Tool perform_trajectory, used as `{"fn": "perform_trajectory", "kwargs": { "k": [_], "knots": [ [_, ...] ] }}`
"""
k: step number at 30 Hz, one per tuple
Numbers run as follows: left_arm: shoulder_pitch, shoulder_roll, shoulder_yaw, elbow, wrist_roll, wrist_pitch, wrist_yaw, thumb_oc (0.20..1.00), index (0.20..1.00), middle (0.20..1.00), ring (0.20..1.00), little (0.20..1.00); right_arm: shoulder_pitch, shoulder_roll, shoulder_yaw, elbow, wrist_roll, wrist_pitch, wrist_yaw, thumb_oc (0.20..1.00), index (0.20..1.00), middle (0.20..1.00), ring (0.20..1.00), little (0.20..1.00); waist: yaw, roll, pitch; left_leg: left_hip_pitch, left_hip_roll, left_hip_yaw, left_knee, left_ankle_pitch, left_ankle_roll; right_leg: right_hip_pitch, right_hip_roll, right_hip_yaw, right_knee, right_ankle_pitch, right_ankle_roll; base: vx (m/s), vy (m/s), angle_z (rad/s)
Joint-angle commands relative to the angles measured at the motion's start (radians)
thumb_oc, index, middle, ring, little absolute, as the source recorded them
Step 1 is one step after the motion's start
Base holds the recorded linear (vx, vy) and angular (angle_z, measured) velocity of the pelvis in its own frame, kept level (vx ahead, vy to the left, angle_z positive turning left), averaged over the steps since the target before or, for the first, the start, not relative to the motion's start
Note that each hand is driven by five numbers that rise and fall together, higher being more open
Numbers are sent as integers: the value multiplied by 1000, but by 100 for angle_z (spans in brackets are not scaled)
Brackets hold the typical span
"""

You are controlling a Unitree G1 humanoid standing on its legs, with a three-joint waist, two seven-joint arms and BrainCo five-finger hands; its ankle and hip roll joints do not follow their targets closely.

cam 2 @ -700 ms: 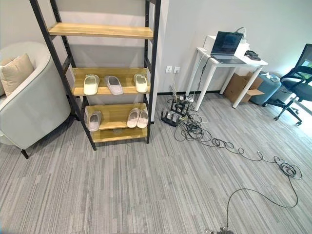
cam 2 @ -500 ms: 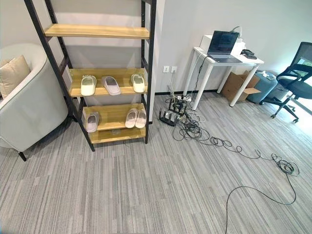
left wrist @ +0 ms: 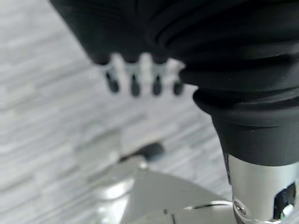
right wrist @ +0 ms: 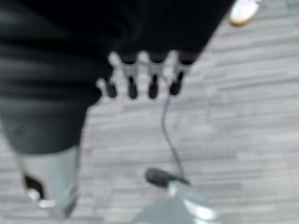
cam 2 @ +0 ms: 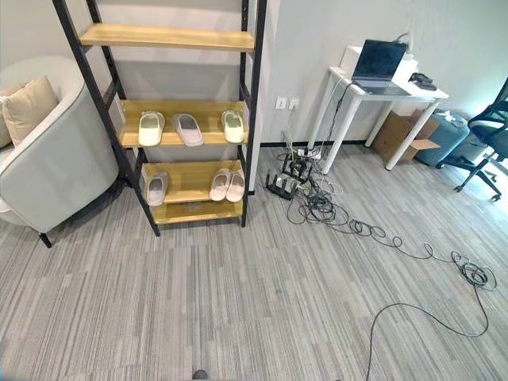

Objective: Arrange the slippers neatly on the shoe rack.

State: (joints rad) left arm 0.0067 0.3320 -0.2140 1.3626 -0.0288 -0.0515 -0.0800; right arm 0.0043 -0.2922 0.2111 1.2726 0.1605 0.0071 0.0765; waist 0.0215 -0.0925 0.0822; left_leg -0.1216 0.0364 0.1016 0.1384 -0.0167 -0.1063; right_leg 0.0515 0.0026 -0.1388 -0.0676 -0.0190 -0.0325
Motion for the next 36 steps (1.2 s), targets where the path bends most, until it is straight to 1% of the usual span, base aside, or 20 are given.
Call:
{"fn": "perform_trajectory", "kwargs": {
  "k": [1, 2, 4, 6, 8, 11, 13, 15, 16, 17, 19, 22, 24, 26, 29, 30, 31, 32, 34, 36],
  "knots": [
    [-75, -85, -65, 16, 3, -4, -14, 1000, 1000, 1000, 1000, 1000, -50, -123, -16, -26, -2, -10, 1, 1000, 1000, 1000, 1000, 1000, -24, 54, 90, -91, 112, 44, 249, 43, 35, 27, -16, -45, 76, -107, 47, 149, -91, 25],
    [-73, -82, -65, 7, -3, -8, -14, 1000, 1000, 1000, 1000, 1000, -53, -125, -10, -22, -1, -8, 4, 1000, 1000, 1000, 1000, 1000, -13, 54, 92, -137, 115, 81, 305, 30, 43, 33, -18, -53, 75, -120, 46, 204, -70, 31],
    [-55, -81, -52, -10, -18, -15, -14, 1000, 1000, 1000, 1000, 1000, -59, -123, 4, -24, -5, -7, 5, 1000, 1000, 1000, 1000, 1000, 24, 60, 93, -224, 41, 88, 315, -34, 79, 55, -23, -54, 82, -160, 52, 290, 15, 12],
    [-40, -82, -41, -8, -23, -17, -13, 1000, 1000, 1000, 1000, 1000, -59, -116, 15, -30, -9, -8, 5, 1000, 1000, 1000, 1000, 1000, 48, 60, 81, -242, 2, 82, 243, -21, 90, 62, -19, -46, 87, -172, 58, 354, 82, 2],
    [-7, -87, -16, 22, -7, -11, -6, 1000, 1000, 1000, 1000, 1000, -91, -93, 53, -57, -32, -18, 3, 1000, 1000, 1000, 1000, 1000, 116, 53, 68, -293, -22, 76, 28, 69, 73, 143, -2, -23, 82, -210, 73, 621, 148, -14],
    [30, -67, 25, 92, 37, 2, 3, 1000, 1000, 1000, 1000, 1000, -132, -63, 90, -58, -93, -15, 16, 1000, 1000, 1000, 1000, 1000, 190, 9, 44, -281, -51, 17, -60, 150, 97, 210, -8, 21, 144, -224, 99, 769, 200, -38],
    [31, -62, 32, 104, 50, 9, 4, 1000, 1000, 1000, 1000, 1000, -137, -58, 95, -59, -110, -15, 21, 1000, 1000, 1000, 1000, 1000, 197, -6, 35, -284, -70, 11, -41, 154, 113, 194, -21, 15, 206, -186, 123, 344, 115, -53],
    [26, -45, 48, 119, 61, 12, 0, 1000, 1000, 1000, 1000, 1000, -140, -50, 102, -68, -126, -13, 26, 1000, 1000, 1000, 1000, 1000, 194, -34, 38, -259, -105, 11, -7, 110, 155, 118, -74, 25, 426, 18, 216, 440, 233, -29],
    [13, -34, 45, 90, 56, 7, 8, 1000, 1000, 1000, 1000, 1000, -142, -50, 110, -77, -136, -9, 26, 1000, 1000, 1000, 1000, 1000, 177, -20, 42, -200, -118, -8, 3, 70, 182, 48, -117, 14, 623, 147, 235, 616, 308, 8],
    [5, -28, 44, 71, 46, 4, 10, 1000, 1000, 1000, 1000, 1000, -142, -53, 110, -83, -146, -9, 23, 1000, 1000, 1000, 1000, 1000, 169, -7, 48, -170, -124, -21, 12, 45, 198, 15, -127, 5, 715, 184, 224, 610, 279, 18],
    [-18, -19, 41, 34, 5, -6, 14, 1000, 1000, 1000, 1000, 1000, -143, -51, 108, -89, -149, -14, 14, 1000, 1000, 1000, 1000, 1000, 147, 32, 61, -66, -120, -59, -19, 9, 216, -94, -156, -46, 827, 123, 195, 480, 184, 53],
    [-50, -25, 18, 0, -47, -20, 22, 1000, 1000, 1000, 1000, 1000, -134, -46, 114, -90, -147, -21, 5, 1000, 1000, 1000, 1000, 1000, 89, 66, 85, 78, -127, -143, -59, -28, 205, -202, -151, -96, 675, 0, 147, 505, 34, 56],
    [-68, -27, -6, -31, -46, -36, 33, 1000, 1000, 1000, 1000, 1000, -117, -46, 115, -99, -137, -30, -2, 1000, 1000, 1000, 1000, 1000, 47, 62, 99, 139, -140, -204, -76, -55, 190, -250, -99, -21, 485, 4, 148, 451, -118, 68],
    [-99, -35, -21, -53, -65, -54, 42, 1000, 1000, 1000, 1000, 1000, -96, -45, 116, -94, -135, -27, -4, 1000, 1000, 1000, 1000, 1000, 5, 57, 105, 217, -135, -259, -111, -103, 164, -305, -84, 46, 243, 68, 177, 592, -199, 147],
    [-99, -42, -29, -48, -48, -57, 48, 1000, 1000, 1000, 1000, 1000, -64, -47, 101, -79, -127, -30, -8, 1000, 1000, 1000, 1000, 1000, -9, 51, 69, 233, -136, -303, -54, -153, 142, -243, -64, 68, 190, 52, 155, 496, -201, 222],
    [-95, -49, -28, -41, -41, -56, 53, 1000, 1000, 1000, 1000, 1000, -61, -49, 90, -74, -108, -32, -10, 1000, 1000, 1000, 1000, 1000, -5, 60, 63, 186, -133, -303, 77, -134, 105, -208, -55, 42, 195, 24, 129, 338, -164, 239],
    [-103, -55, -32, -45, -46, -55, 64, 1000, 1000, 1000, 1000, 1000, -72, -60, 86, -77, -92, -34, -22, 1000, 1000, 1000, 1000, 1000, 4, 55, 86, 47, -121, -261, 281, -92, 71, -181, -74, 7, 202, -4, 107, 272, -170, 135],
    [-102, -64, -34, -28, -33, -51, 80, 1000, 1000, 1000, 1000, 1000, -88, -61, 86, -76, -68, -40, -31, 1000, 1000, 1000, 1000, 1000, 9, 51, 100, -37, -73, -169, 349, -93, 77, -155, -81, -28, 201, -36, 91, 134, -102, 105],
    [-83, -68, -20, 9, -17, -46, 95, 1000, 1000, 1000, 1000, 1000, -105, -62, 93, -71, -60, -44, -32, 1000, 1000, 1000, 1000, 1000, 25, 36, 93, -43, 6, -108, 210, -113, 84, -116, -90, -47, 193, -67, 94, 254, 29, 76],
    [-70, -65, -10, 28, -7, -46, 108, 1000, 1000, 1000, 1000, 1000, -107, -63, 97, -75, -69, -48, -37, 1000, 1000, 1000, 1000, 1000, 44, 37, 84, -40, 69, -144, 51, -14, 55, -88, -78, -46, 188, -89, 95, 252, 85, -15]
  ]
}}
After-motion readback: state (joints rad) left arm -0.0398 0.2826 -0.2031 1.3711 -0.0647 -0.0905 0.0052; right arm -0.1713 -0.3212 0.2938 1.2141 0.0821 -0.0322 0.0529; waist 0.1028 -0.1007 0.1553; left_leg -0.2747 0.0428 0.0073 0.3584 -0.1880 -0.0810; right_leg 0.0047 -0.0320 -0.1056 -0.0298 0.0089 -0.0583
